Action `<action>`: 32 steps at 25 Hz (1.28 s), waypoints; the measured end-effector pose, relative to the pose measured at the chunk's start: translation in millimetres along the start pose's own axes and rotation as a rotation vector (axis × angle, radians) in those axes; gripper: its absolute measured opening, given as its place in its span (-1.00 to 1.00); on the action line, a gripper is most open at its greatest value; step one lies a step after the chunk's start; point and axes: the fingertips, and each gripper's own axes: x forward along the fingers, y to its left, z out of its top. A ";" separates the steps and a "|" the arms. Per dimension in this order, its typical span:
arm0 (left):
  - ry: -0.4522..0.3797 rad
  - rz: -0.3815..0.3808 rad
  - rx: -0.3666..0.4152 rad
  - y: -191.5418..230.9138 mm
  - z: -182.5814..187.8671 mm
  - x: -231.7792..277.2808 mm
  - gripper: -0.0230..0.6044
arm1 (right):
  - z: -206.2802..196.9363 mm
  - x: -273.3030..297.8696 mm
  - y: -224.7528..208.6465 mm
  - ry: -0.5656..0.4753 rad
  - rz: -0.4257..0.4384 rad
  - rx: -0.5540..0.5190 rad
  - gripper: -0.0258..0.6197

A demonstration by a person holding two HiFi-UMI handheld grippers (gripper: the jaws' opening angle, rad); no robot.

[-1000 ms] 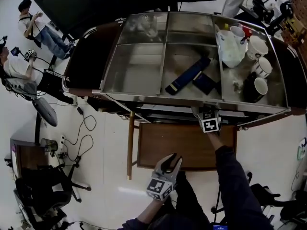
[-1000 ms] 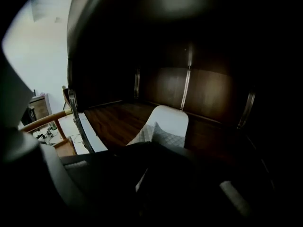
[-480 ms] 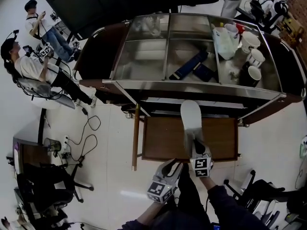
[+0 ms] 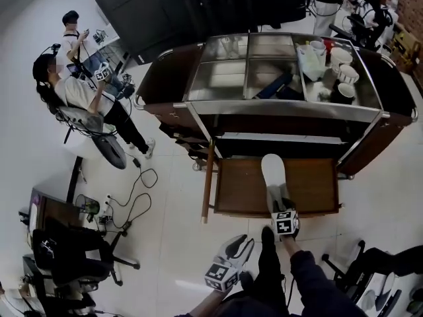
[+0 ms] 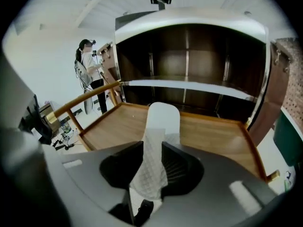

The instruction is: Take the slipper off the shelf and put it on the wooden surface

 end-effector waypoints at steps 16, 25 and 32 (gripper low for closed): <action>-0.133 -0.064 0.018 -85.0 -39.7 -168.0 -0.58 | -38.4 -373.4 179.5 -0.374 0.170 -0.023 -0.77; -0.166 -0.079 0.034 -112.5 -42.4 -168.7 -0.61 | -58.7 -393.9 164.6 -0.346 0.168 0.010 -0.83; -0.117 -0.154 0.025 -147.6 -64.6 -168.1 -0.61 | -67.4 -412.4 174.3 -0.383 0.151 0.072 -0.84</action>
